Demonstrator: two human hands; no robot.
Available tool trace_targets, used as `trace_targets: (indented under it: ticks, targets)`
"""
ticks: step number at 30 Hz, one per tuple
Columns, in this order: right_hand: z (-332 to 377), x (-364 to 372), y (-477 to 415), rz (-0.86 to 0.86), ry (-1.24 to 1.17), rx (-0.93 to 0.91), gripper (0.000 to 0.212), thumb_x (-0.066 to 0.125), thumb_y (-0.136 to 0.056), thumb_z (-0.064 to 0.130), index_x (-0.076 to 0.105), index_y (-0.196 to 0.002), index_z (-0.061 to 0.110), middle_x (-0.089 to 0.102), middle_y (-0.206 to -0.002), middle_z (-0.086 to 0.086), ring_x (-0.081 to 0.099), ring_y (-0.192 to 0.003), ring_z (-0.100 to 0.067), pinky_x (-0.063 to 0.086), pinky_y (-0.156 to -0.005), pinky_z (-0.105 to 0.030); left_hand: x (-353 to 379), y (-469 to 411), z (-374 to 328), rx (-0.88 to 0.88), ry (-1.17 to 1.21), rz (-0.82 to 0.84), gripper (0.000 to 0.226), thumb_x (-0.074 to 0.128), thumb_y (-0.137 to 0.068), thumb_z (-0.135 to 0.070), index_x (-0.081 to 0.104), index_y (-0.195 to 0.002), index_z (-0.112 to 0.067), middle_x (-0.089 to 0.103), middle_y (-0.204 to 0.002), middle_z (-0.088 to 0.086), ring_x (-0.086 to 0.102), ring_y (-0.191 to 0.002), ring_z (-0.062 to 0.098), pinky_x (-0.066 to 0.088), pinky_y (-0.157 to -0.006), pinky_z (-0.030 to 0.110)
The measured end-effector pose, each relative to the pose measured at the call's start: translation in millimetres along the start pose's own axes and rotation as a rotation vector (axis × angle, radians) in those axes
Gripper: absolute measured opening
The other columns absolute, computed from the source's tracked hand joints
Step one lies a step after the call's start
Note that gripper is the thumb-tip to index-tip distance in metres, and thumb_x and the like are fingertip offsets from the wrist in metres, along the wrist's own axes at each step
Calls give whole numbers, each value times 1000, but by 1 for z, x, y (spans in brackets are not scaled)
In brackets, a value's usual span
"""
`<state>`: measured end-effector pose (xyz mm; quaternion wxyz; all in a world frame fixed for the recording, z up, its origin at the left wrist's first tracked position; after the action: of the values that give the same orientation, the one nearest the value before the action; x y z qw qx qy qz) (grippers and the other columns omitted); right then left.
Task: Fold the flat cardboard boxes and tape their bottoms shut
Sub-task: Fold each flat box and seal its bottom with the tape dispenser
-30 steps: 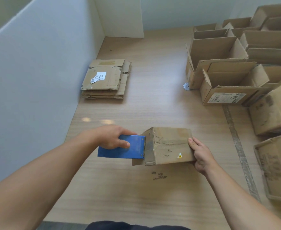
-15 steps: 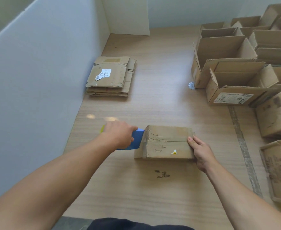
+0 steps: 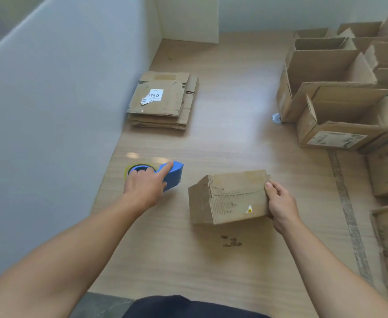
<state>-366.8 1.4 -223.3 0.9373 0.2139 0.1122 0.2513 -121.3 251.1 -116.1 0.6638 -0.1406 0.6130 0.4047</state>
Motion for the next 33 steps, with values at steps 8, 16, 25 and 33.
trace_targets:
  ticks: [8,16,25,33]
  targets:
    - [5,3,11,-94,168,-78,17,52,-89,46,69,-88,44,71,-92,18,66,-103,-20,52,-97,-46,81,22,21,-209,378,136,70,37,-104,-34,-12,-154,-41,44,-126,9,49,-107,28,41,-84,36]
    - [0,13,17,-112,204,-70,18,52,-97,42,68,-91,43,69,-98,21,65,-105,-17,51,-98,-42,23,52,-39,5,970,-168,53,48,-97,-42,55,-138,-9,57,-139,7,50,-129,22,32,-108,27]
    - [-11,10,28,-27,205,43,46,60,-95,45,58,-136,25,65,-124,6,59,-119,-16,45,-106,-42,73,43,-104,-258,1295,260,58,42,-98,-57,39,-150,-31,50,-147,-9,43,-137,17,34,-112,33]
    - [-7,36,37,-38,568,38,86,77,-71,60,45,-139,18,50,-132,-6,46,-129,-27,38,-108,-40,63,26,-108,-397,1103,146,58,62,-79,-69,62,-123,-30,69,-118,-7,59,-118,24,44,-93,30]
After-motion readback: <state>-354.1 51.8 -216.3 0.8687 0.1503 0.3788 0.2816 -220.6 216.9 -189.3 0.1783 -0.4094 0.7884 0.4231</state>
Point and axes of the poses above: each hand's wrist, its own y-axis away from the middle knuckle, its own x-axis out of the palm, z = x × y, the point moved 6 cm from there along -y, towards the middle knuckle
